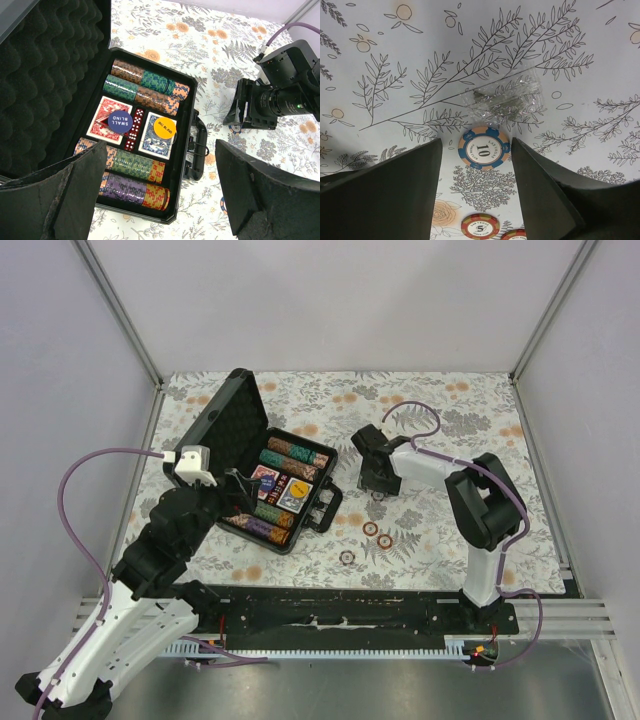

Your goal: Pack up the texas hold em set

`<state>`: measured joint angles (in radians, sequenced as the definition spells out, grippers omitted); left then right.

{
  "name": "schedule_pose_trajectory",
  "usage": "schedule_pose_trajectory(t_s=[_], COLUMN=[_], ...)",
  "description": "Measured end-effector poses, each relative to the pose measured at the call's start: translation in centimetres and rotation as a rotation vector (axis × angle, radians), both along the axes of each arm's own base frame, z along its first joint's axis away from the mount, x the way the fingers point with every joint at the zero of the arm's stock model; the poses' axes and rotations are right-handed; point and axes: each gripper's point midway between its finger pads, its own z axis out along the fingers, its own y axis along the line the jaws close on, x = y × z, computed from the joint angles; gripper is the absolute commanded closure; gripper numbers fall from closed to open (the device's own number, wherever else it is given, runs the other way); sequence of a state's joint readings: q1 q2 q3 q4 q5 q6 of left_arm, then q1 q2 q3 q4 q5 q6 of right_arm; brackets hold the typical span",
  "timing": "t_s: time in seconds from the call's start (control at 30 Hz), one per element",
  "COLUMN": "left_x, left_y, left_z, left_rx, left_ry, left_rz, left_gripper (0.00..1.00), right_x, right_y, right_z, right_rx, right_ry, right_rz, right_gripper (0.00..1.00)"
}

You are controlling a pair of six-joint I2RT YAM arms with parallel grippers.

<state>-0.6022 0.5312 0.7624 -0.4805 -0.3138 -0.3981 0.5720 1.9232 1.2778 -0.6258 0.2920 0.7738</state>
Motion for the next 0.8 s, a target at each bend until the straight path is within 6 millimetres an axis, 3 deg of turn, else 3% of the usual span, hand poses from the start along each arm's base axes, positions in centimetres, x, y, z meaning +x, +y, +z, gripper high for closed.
schedule_pose_trajectory(t_s=[0.27,0.63,0.8], left_x=[0.0,0.0,0.0], left_y=[0.0,0.0,0.0], left_z=[0.0,0.0,0.0], left_rx=[0.0,0.0,0.0], left_ry=[0.0,0.0,0.001], left_rz=[0.0,0.0,-0.001], left_gripper=[0.06,0.06,0.06], right_x=[-0.1,-0.3,-1.1], right_y=[-0.3,0.0,1.3], right_z=[0.0,0.2,0.4], right_rx=[0.009,0.015,0.05], right_ry=[-0.005,-0.014,0.004], right_rz=[-0.01,-0.002,0.023], right_gripper=[0.52,0.53,0.53])
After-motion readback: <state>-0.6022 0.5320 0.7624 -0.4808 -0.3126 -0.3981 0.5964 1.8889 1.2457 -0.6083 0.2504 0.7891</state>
